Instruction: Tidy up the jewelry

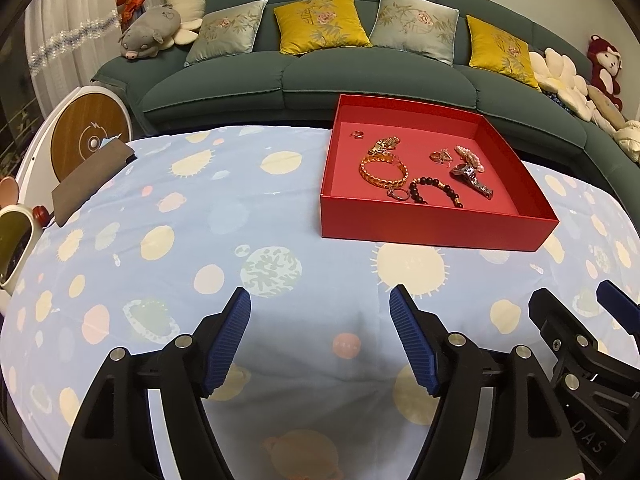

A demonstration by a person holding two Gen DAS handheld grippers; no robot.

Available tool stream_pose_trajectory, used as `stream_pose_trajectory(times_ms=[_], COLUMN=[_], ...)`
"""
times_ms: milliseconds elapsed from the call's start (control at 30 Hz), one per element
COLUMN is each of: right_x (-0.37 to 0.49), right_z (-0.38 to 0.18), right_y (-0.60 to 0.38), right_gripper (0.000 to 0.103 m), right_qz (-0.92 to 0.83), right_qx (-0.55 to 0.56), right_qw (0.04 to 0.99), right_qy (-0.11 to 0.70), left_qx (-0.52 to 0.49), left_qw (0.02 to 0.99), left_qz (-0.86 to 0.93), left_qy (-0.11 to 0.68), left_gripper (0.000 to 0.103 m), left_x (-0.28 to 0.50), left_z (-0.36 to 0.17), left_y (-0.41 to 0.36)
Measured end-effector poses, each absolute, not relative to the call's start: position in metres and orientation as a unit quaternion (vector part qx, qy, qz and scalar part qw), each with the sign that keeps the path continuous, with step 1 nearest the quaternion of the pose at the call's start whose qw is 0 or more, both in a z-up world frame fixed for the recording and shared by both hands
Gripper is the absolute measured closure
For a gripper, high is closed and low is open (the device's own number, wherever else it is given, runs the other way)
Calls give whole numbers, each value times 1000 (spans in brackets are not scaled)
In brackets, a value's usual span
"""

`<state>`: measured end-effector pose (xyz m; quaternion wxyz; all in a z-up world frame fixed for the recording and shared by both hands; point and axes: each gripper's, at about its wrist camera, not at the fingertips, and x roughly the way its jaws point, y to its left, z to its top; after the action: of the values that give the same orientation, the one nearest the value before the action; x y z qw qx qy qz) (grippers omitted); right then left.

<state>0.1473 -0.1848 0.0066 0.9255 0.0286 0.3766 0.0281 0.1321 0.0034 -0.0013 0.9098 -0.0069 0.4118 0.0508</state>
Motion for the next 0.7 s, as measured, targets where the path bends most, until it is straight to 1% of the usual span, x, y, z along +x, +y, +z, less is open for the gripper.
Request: stream_pose_trajectory(times_ms=[333, 700], right_x=[147, 145], right_z=[7, 12], right_y=[-185, -184], right_gripper=[16, 16], right_qz=[27, 27], right_qx=[30, 26], right_qw=[926, 928], right_qy=[375, 370], left_qx=[14, 10], left_qw=[915, 914], left_qz=[58, 56], left_qy=[398, 402], left_gripper=[33, 33], left_x=[129, 130], left_z=[3, 5], left_y=[0, 1])
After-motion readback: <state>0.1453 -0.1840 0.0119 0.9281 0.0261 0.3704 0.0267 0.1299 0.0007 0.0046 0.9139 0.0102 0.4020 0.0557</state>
